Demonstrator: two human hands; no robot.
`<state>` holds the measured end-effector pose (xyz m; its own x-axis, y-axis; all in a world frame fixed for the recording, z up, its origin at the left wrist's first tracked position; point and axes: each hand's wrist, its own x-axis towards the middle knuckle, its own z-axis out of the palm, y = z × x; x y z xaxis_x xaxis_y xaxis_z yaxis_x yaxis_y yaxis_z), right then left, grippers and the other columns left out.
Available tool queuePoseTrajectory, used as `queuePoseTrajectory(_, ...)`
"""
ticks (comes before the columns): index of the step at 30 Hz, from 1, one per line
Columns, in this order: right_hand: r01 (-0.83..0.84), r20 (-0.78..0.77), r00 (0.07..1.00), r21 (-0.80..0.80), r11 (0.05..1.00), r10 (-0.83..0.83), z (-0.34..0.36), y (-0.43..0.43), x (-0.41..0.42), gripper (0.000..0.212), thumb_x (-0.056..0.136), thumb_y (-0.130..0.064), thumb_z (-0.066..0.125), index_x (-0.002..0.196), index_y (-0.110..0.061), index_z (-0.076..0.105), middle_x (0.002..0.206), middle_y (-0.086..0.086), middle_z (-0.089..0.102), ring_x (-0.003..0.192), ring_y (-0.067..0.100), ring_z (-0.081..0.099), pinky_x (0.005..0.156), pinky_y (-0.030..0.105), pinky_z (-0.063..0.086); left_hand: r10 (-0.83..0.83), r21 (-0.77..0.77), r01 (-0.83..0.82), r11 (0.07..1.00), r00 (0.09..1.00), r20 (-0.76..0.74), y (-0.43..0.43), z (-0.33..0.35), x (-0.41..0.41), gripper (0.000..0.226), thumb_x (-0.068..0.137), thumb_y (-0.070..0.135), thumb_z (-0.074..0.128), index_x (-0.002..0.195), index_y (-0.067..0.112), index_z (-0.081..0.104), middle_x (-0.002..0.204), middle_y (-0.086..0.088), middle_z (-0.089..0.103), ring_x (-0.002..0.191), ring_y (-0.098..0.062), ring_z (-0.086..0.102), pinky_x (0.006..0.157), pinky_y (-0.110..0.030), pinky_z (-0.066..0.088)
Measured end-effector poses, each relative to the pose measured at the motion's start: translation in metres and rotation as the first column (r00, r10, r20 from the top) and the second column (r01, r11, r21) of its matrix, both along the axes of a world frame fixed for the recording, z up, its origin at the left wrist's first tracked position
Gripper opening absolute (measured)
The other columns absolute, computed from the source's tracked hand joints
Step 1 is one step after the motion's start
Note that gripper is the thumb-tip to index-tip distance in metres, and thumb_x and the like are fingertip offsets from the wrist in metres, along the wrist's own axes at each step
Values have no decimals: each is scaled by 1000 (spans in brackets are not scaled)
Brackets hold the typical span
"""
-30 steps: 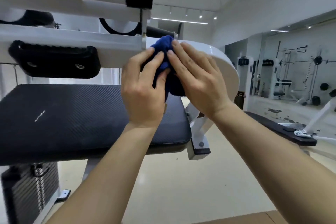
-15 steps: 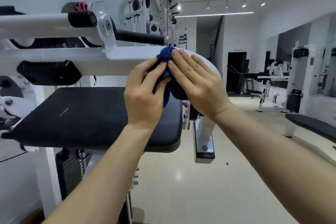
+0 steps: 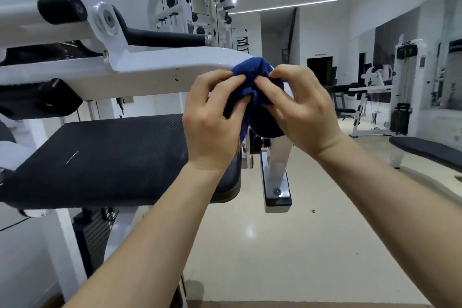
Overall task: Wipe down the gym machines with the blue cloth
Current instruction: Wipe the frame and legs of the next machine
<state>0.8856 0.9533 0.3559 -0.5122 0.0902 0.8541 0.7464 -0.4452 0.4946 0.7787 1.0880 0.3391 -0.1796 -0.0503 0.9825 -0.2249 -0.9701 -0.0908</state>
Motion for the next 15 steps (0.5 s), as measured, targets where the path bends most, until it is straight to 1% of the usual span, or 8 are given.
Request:
queuePoseTrajectory(2,-12,-46,999,3,1000,12,-4,-4,2,18,96,-6,67,109,4,73,101,20,69,85,34,66,78,39,57,-53,-57,54,997,998,24,-5,-3,8,21,85,8,78,105,2,74,106,-13,66,98,-22,65,86,-33,55)
queuePoseTrajectory(4,-51,-123,991,9,999,52,-9,-8,7,16,96,-4,65,106,4,73,99,20,69,84,35,66,76,42,57,-101,-134,108,985,993,56,-12,-9,21,20,83,9,80,101,3,76,102,-11,66,95,-18,65,85,-26,54)
queuePoseTrajectory(6,-74,-214,974,39,996,81,-17,-10,13,13,92,2,64,100,4,74,92,19,67,79,35,64,70,44,56,-173,-218,184,958,983,68,-20,-19,34,19,80,9,81,98,3,76,99,-10,65,93,-14,64,86,-21,52)
queuePoseTrajectory(8,-56,-304,950,64,996,73,-32,-12,20,10,86,5,65,93,3,73,85,17,63,72,34,60,62,45,52,-250,-309,251,918,967,43,-27,-33,47,18,79,9,82,95,5,76,98,-7,64,92,-11,63,86,-20,52)
queuePoseTrajectory(10,-14,-382,924,61,998,36,-49,-16,27,7,85,1,68,90,0,72,84,14,61,71,32,57,58,45,50,-310,-375,280,883,950,-21,-32,-45,57,18,77,10,83,93,7,75,98,-5,64,91,-8,62,84,-23,53)
queuePoseTrajectory(12,-42,-489,870,53,998,62,-61,-19,30,10,85,-5,69,94,-3,72,91,11,60,78,28,59,62,46,53,-350,-424,290,858,934,-69,-34,-52,61,19,77,12,83,93,10,74,100,-3,64,91,0,59,83,-18,51)
queuePoseTrajectory(14,-137,-607,779,78,987,156,-65,-20,27,17,83,-6,72,100,-7,72,101,4,57,87,19,60,70,42,57,-395,-474,314,823,915,-80,-35,-53,62,19,76,14,83,92,14,72,101,-3,64,91,5,57,82,-11,47)
queuePoseTrajectory(15,-182,-649,733,100,978,203,-66,-20,23,20,82,-5,74,102,-9,73,104,-1,56,90,14,60,74,40,58,-421,-501,327,801,903,-83,-36,-52,62,20,76,15,83,92,18,71,101,-2,64,91,5,57,81,-11,46)
